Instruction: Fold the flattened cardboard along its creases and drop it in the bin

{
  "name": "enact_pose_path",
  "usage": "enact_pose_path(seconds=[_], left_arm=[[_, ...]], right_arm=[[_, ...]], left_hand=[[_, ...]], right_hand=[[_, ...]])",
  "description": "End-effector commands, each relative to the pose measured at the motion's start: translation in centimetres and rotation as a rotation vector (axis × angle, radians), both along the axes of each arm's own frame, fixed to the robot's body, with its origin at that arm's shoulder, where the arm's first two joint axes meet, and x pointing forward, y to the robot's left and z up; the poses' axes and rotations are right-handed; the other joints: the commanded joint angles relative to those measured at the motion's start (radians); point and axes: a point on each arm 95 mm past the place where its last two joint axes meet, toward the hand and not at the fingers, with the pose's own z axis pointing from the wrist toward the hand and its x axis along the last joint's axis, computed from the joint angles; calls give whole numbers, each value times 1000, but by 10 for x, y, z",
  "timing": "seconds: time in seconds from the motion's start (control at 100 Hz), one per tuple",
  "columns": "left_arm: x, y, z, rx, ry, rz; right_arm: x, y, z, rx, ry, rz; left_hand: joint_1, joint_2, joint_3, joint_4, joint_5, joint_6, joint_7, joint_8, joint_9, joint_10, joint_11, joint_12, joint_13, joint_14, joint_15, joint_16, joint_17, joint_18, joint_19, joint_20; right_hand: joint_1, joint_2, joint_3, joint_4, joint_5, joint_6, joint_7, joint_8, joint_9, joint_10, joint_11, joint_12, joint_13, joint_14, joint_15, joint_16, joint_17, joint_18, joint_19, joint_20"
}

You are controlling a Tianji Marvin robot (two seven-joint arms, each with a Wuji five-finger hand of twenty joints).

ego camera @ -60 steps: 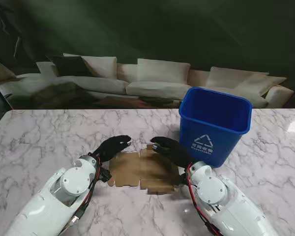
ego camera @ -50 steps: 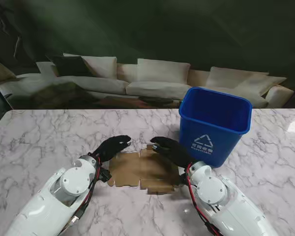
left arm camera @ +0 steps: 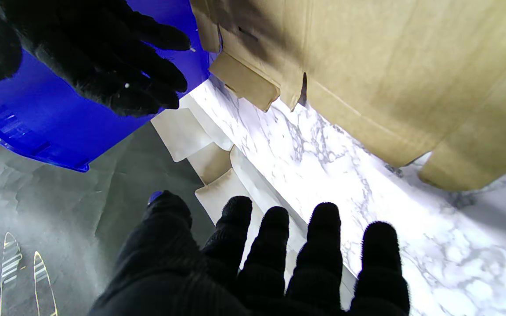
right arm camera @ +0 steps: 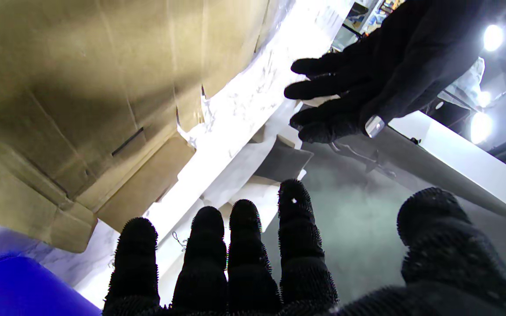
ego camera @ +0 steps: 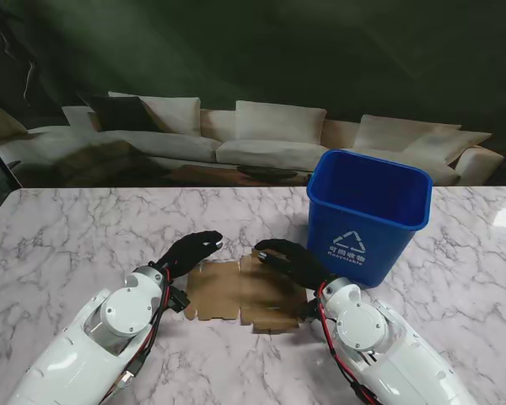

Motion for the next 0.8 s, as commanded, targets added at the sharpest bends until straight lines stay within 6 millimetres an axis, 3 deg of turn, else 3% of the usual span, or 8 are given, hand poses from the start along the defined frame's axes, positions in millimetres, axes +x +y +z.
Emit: enact_pose_path(seconds=[0.0, 0.16, 0.33, 0.41, 0.52, 0.79], left_arm=[[1, -2, 1, -8, 5, -4], [1, -2, 1, -12, 5, -2], [-1, -7, 1, -11, 16, -21], [-2, -7, 1, -7, 16, -26], [-2, -7, 3, -4, 6, -24], [-1, -6, 7, -5, -5, -12]], right_arm=[[0, 2, -4, -23, 17, 16], [-3, 6, -6, -49, 31, 51], [-5, 11, -6, -97, 6, 92], [-6, 13, -4, -105, 0, 101], [-3, 16, -1, -123, -26, 114], [17, 20, 6, -198, -108, 137]], left_hand=[[-4, 49, -4, 16, 19, -19, 1, 3, 8, 4, 12, 13, -27, -10, 7, 15, -5, -7, -20, 21], [-3, 49, -5, 16, 19, -20, 2, 4, 9, 3, 12, 13, -27, -10, 7, 15, -5, -7, -20, 21], [-5, 50, -5, 15, 19, -19, 2, 5, 10, 2, 12, 13, -25, -10, 8, 16, -4, -6, -20, 22], [-5, 49, -6, 15, 19, -20, 2, 5, 10, 3, 12, 13, -25, -11, 7, 15, -5, -6, -21, 22], [-5, 49, -5, 15, 19, -21, 2, 6, 10, 3, 12, 13, -25, -9, 7, 15, -4, -7, -21, 22], [-3, 49, -4, 16, 18, -20, 2, 5, 10, 4, 12, 13, -26, -9, 7, 15, -4, -6, -21, 22]], right_hand=[[31, -4, -22, -22, 24, -40, -15, -31, 10, -29, -58, -25, -48, -55, -42, -51, -20, -81, -43, -71], [32, 1, -30, -24, 42, -6, -25, -60, 26, -16, -131, -60, -75, -56, -45, -85, -18, -144, -47, -133], [35, -12, -30, -22, 7, -10, -28, -66, 16, -18, -151, -67, -88, -47, -45, -90, -28, -117, 12, -135], [38, -54, -16, -19, 2, -47, -13, -57, 5, -41, -128, -54, -94, -57, -42, -88, -46, -79, 19, -139], [42, -124, 25, -20, -39, -37, -9, -48, -16, -42, -92, -35, -93, -44, -42, -87, -31, -97, 30, -143], [83, -221, 75, -29, -67, -11, 25, -28, -77, 6, 12, 10, -56, 10, -24, -76, 12, -93, 139, -106]])
